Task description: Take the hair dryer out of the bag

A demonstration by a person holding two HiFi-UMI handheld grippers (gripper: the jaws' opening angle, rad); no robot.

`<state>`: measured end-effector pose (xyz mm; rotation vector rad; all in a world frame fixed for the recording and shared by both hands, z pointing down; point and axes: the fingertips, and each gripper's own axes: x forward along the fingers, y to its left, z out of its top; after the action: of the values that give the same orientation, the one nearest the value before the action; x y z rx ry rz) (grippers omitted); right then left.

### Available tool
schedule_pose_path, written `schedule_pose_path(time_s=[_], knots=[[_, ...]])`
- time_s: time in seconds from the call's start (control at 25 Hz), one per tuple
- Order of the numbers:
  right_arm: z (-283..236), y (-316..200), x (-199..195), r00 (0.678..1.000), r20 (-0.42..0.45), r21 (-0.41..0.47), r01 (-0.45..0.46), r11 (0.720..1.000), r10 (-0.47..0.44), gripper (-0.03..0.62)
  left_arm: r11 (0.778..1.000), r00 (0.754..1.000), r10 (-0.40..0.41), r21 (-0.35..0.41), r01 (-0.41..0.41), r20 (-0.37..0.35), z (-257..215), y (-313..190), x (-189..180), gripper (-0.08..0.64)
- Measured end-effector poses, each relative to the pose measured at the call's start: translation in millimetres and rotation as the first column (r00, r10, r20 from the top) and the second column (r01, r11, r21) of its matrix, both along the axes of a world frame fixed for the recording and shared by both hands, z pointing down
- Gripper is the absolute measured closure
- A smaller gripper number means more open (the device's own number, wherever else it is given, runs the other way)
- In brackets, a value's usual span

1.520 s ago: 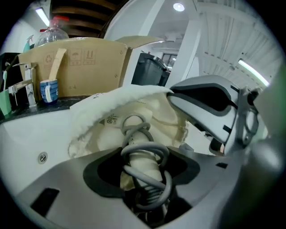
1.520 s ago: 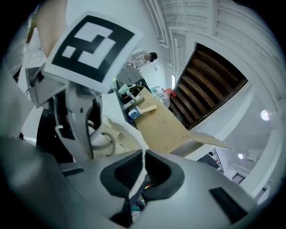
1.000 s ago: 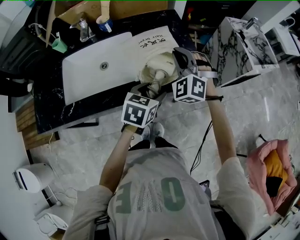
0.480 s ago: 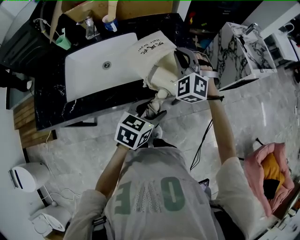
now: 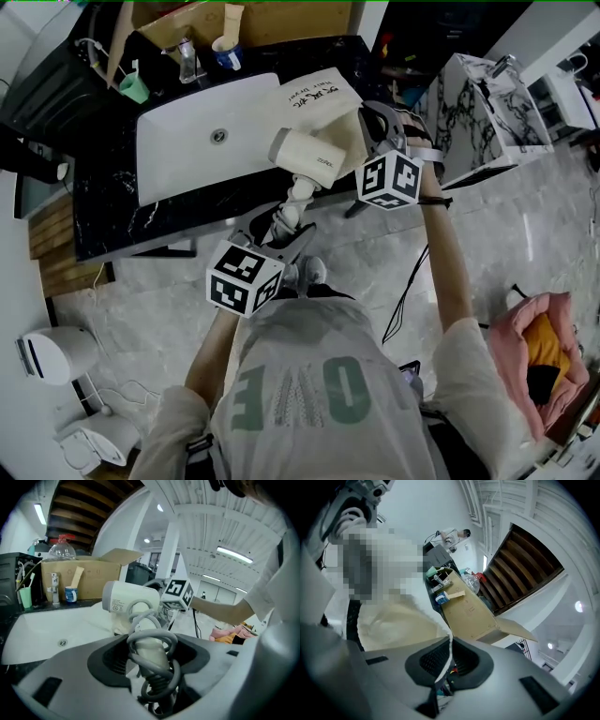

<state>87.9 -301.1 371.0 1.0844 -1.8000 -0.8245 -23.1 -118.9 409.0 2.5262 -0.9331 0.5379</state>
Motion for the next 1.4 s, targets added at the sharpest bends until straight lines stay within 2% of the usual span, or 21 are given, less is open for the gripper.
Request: schedule_pose_path(time_s=[0.16, 0.28, 0.44, 0.64, 0.76, 1.0, 1.12, 1.2, 1.4], knots=[[3, 5, 6, 1.0, 0.018, -0.01, -0.019, 1.0, 0.019, 0.549, 0.99, 0.994, -0.1, 0.101, 0.103, -0.035, -36, -30, -25, 0.279], [6, 11, 11, 0.999, 0.025, -0.017, -0.034, 0.999, 0.034, 0.549, 0.958, 0.982, -0.176, 0.215, 0.188, -0.073, -69, -57, -40, 0.279], [17, 24, 13, 0.999, 0.021, -0.037, -0.044, 0.998, 0.045, 0.549, 0.888, 0.947, -0.266, 0.337, 0.313, -0.178, -115, -83, -61, 0.279], [40, 42, 11, 0.999, -0.006, -0.068, -0.031, 0.997, 0.031, 0.549, 0.774, 0.881, -0.327, 0.439, 0.457, -0.341, -163, -96, -89, 0.279], [57, 53, 13, 0.999, -0.022, -0.096, -0.026, 0.995, 0.024, 0.549, 0.735, 0.851, -0.325, 0.455, 0.502, -0.413, -179, -97, -99, 0.279], [95, 69, 16, 0.998, -0.053, -0.148, -0.037, 0.988, 0.029, 0.549, 0.651, 0.803, -0.36, 0.488, 0.581, -0.475, -180, -89, -111, 0.279], [108, 74, 18, 0.998, -0.06, -0.171, -0.039, 0.985, 0.029, 0.549, 0.608, 0.803, -0.378, 0.531, 0.59, -0.46, -177, -81, -114, 0.279], [116, 75, 19, 0.997, -0.074, -0.182, -0.037, 0.983, 0.024, 0.549, 0.595, 0.807, -0.385, 0.548, 0.589, -0.449, -175, -77, -115, 0.279], [131, 78, 21, 0.994, -0.109, -0.2, -0.036, 0.979, 0.014, 0.548, 0.593, 0.798, -0.395, 0.538, 0.6, -0.455, -171, -75, -118, 0.279]])
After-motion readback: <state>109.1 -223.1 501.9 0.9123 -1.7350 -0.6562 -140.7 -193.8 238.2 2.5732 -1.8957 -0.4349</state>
